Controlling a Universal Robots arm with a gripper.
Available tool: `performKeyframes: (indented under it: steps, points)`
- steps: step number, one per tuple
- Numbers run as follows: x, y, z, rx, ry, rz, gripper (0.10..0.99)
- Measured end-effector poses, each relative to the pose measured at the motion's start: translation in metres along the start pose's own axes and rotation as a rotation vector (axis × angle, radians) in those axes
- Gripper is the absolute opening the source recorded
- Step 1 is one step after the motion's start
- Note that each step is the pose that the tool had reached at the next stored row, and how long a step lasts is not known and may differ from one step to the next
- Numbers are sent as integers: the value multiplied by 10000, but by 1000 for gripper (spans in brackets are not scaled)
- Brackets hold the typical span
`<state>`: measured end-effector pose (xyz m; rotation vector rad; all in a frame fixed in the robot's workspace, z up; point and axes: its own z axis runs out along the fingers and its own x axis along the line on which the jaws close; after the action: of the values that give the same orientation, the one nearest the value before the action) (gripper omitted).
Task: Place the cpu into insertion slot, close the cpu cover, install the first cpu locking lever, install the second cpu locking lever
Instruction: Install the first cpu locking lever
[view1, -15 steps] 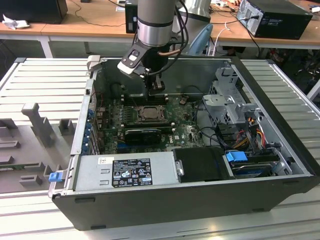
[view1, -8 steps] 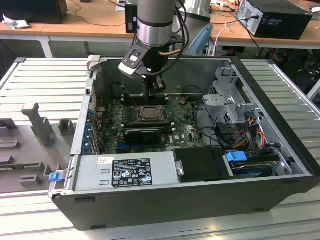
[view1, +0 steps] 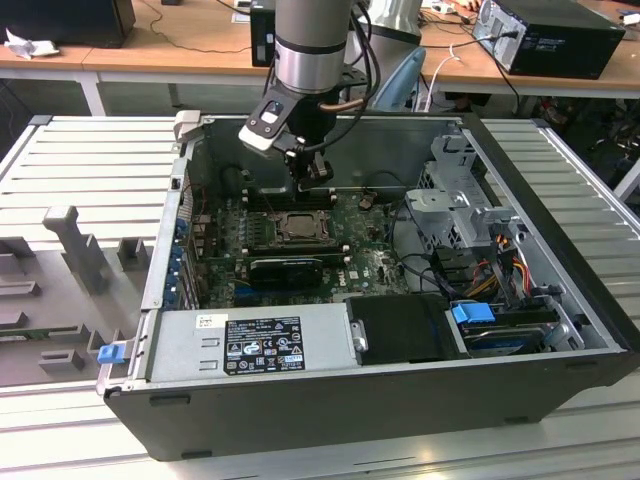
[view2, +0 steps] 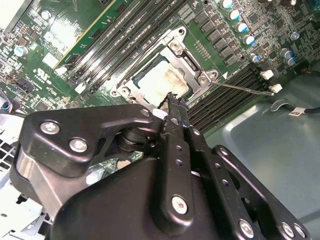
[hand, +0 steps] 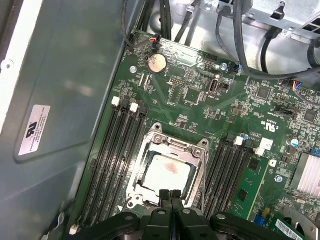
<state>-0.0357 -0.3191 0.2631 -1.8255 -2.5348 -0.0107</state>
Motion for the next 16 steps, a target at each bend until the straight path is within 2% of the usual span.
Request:
performKeyframes:
  steps: [13, 16]
  points:
    - [0, 0, 0, 14, -4, -771, 106]
    - [0, 0, 0, 22, -5, -1163, 106]
